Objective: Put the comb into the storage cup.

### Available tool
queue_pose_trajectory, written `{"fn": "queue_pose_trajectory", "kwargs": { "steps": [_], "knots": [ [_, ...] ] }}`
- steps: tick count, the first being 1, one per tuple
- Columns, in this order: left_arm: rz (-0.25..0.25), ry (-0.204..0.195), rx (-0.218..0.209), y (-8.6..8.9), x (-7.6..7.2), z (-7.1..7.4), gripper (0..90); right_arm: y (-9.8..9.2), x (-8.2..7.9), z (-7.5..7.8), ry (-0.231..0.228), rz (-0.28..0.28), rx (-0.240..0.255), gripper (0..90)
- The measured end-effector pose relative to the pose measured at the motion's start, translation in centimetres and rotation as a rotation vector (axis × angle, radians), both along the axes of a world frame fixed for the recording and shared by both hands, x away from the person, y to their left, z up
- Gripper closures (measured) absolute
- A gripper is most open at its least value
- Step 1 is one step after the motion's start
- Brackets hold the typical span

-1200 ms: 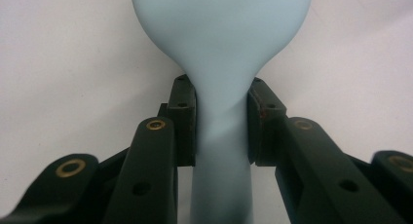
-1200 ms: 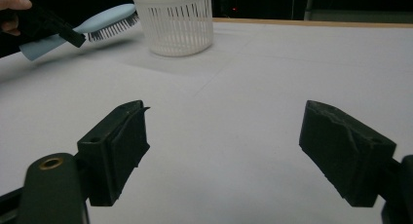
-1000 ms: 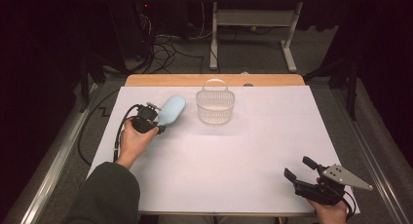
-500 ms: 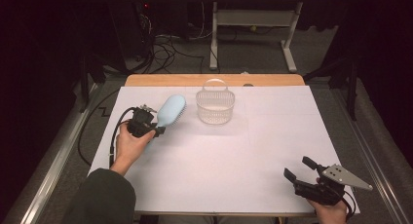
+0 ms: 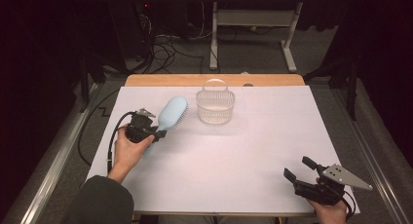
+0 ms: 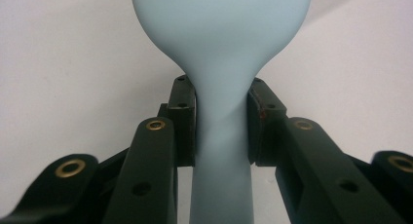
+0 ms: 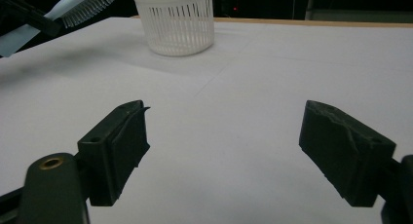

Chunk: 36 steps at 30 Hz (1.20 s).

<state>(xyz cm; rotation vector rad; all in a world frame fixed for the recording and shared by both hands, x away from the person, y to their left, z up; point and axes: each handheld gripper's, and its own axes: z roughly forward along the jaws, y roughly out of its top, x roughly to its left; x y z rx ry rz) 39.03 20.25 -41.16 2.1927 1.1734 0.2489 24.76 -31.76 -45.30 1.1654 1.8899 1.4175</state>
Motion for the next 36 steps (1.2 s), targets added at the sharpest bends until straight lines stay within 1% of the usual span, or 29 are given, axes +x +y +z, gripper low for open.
{"fn": "queue_pose_trajectory", "kwargs": {
  "steps": [5, 9, 12, 15, 20, 29, 36],
  "knots": [
    [-0.009, -0.007, -0.009, 0.2, -0.5, 0.1, 69.2, 0.0, 0.0, 0.0, 0.001, -0.002, 0.001, 18.4],
    [-0.014, -0.017, -0.031, 0.3, -1.1, 0.1, 69.3, 0.0, 0.0, 0.0, 0.0, 0.0, 0.0, 18.4],
    [-0.032, -0.024, -0.046, 0.3, -1.5, -0.1, 69.2, 0.0, 0.0, 0.0, 0.0, 0.0, 0.001, 18.4],
    [-0.049, -0.032, -0.041, 0.3, -1.9, -0.1, 69.2, 0.0, 0.0, 0.0, 0.001, -0.002, 0.004, 18.4],
    [-0.06, -0.043, -0.05, 0.3, -2.5, -0.2, 69.2, 0.0, 0.0, 0.0, 0.002, -0.002, 0.004, 18.4],
    [-0.08, -0.059, -0.083, 0.1, -3.9, -0.4, 69.2, 0.0, 0.0, 0.0, 0.003, -0.003, 0.005, 18.4],
    [-0.111, -0.076, -0.091, -0.5, -5.0, -0.3, 69.2, 0.0, 0.0, 0.0, 0.003, -0.003, 0.003, 18.5]
  ]
}}
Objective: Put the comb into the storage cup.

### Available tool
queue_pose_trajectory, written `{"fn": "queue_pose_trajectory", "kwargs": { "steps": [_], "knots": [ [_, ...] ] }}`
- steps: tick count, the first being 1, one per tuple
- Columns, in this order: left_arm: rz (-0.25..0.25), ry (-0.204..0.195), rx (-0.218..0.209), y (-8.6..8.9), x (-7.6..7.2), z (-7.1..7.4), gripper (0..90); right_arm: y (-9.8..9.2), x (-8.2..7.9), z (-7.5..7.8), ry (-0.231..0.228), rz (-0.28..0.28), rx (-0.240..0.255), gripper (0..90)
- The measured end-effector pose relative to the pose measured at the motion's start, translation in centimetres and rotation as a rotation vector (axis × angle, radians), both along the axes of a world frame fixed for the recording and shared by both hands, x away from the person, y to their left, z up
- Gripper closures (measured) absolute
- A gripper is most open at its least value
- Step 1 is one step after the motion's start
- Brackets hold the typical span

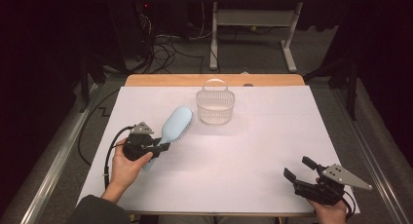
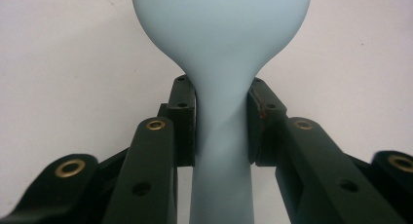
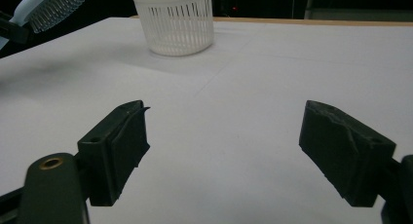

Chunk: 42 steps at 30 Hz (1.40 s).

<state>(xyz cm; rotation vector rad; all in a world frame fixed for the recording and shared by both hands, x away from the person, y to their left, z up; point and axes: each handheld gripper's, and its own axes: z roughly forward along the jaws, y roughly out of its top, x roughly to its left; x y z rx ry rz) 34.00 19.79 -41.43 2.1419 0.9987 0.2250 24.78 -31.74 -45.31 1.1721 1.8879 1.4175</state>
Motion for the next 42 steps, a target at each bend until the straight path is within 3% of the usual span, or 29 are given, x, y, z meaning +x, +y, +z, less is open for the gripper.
{"fn": "queue_pose_trajectory", "kwargs": {
  "steps": [26, 42],
  "knots": [
    [-0.058, -0.028, -0.084, -0.9, -3.7, -1.1, 69.2, 0.2, -0.1, 0.0, 0.005, 0.008, 0.005, 19.1],
    [-0.102, -0.043, -0.103, -1.9, -5.4, -1.4, 69.2, 1.2, -0.6, 0.3, -0.021, 0.028, -0.016, 19.3]
  ]
}}
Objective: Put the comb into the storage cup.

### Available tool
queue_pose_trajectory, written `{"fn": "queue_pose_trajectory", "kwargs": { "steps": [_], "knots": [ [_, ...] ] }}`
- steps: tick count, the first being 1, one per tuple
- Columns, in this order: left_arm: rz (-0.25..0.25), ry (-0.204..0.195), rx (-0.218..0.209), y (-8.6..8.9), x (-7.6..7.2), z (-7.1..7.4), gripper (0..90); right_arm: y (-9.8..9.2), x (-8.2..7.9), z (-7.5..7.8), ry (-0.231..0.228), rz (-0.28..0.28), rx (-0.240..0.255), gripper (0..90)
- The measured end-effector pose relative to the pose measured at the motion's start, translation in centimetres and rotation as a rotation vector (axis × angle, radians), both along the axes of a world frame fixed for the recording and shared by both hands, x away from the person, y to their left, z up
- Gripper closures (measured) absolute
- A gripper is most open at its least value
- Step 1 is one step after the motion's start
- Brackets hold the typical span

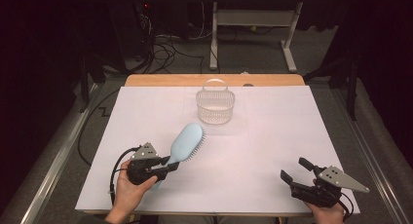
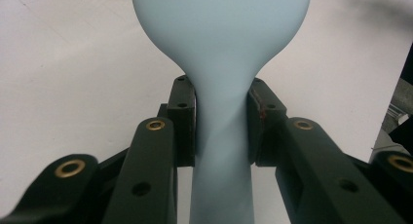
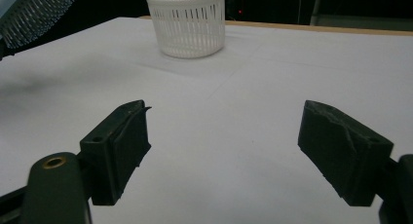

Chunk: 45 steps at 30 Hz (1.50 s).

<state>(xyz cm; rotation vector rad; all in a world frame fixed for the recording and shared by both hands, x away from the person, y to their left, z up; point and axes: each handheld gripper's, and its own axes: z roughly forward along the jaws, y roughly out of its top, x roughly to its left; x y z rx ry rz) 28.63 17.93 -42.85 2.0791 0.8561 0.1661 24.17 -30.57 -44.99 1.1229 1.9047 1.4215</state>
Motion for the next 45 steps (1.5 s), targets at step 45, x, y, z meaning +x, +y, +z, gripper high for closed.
{"fn": "queue_pose_trajectory", "kwargs": {
  "steps": [45],
  "knots": [
    [-0.079, -0.008, -0.037, -3.7, -1.1, -0.7, 69.2, 10.1, 1.4, 0.6, 0.009, 0.276, 0.032, 17.4]
  ]
}}
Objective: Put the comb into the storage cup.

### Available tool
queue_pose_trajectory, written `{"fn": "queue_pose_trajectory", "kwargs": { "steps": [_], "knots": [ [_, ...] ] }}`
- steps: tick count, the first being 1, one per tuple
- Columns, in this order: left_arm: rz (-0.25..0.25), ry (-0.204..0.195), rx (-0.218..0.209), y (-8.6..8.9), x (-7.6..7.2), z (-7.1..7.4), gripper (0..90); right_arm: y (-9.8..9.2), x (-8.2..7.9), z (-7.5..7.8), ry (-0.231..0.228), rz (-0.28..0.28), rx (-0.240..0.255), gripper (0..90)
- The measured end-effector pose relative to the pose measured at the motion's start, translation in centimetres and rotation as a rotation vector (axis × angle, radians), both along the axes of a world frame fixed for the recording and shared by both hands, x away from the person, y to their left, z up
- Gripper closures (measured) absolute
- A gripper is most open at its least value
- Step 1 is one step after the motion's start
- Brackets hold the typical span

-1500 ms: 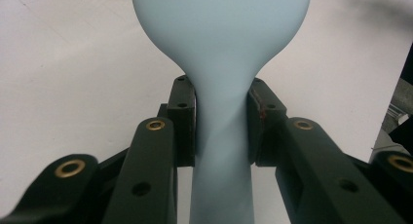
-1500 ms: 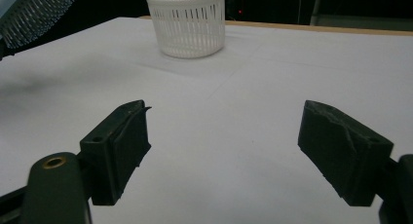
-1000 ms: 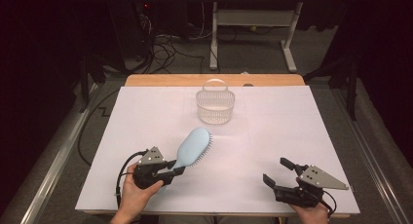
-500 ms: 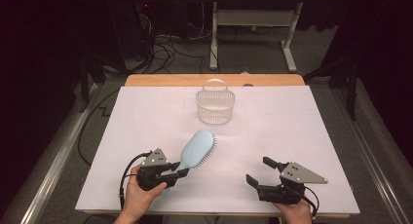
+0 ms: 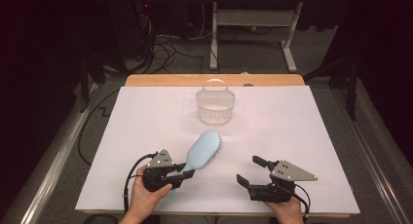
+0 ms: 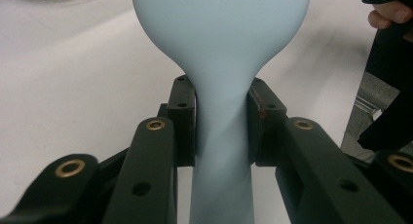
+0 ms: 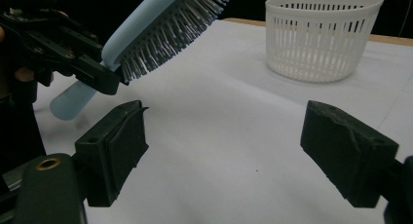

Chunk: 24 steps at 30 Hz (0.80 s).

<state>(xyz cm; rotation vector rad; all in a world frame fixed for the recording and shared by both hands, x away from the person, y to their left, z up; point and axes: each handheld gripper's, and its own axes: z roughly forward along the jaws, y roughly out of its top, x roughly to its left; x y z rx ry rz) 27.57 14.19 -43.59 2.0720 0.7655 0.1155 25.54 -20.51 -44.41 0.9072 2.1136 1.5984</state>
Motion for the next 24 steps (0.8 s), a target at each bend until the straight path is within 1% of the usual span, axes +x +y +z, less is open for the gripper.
{"fn": "queue_pose_trajectory", "kwargs": {
  "steps": [5, 9, 10, 13, 15, 19, 24],
  "knots": [
    [0.003, -0.002, -0.002, -0.2, 0.1, 0.0, 69.2, 0.7, 0.3, -0.1, 0.014, 0.016, 0.016, 17.4],
    [-0.013, -0.002, 0.01, -0.5, 0.2, 0.0, 69.2, 1.3, 0.5, -0.1, 0.032, 0.028, 0.004, 17.4],
    [-0.014, 0.0, 0.011, -0.6, 0.2, -0.1, 69.2, 1.5, 0.6, -0.1, 0.033, 0.03, 0.009, 17.4],
    [-0.017, -0.001, 0.008, -0.7, 0.2, 0.0, 69.2, 1.7, 0.8, 0.0, 0.057, 0.039, 0.065, 16.3],
    [-0.018, -0.004, 0.007, -0.8, 0.1, 0.0, 69.2, 1.9, 1.0, 0.1, 0.066, 0.04, 0.086, 16.4],
    [-0.021, -0.01, 0.015, -1.0, 0.1, 0.1, 69.2, 2.6, 1.4, 0.0, 0.09, 0.053, 0.088, 16.3],
    [-0.03, -0.021, 0.021, -1.2, 0.0, 0.2, 69.2, 3.3, 1.6, 0.0, 0.095, 0.073, 0.082, 16.2]
  ]
}}
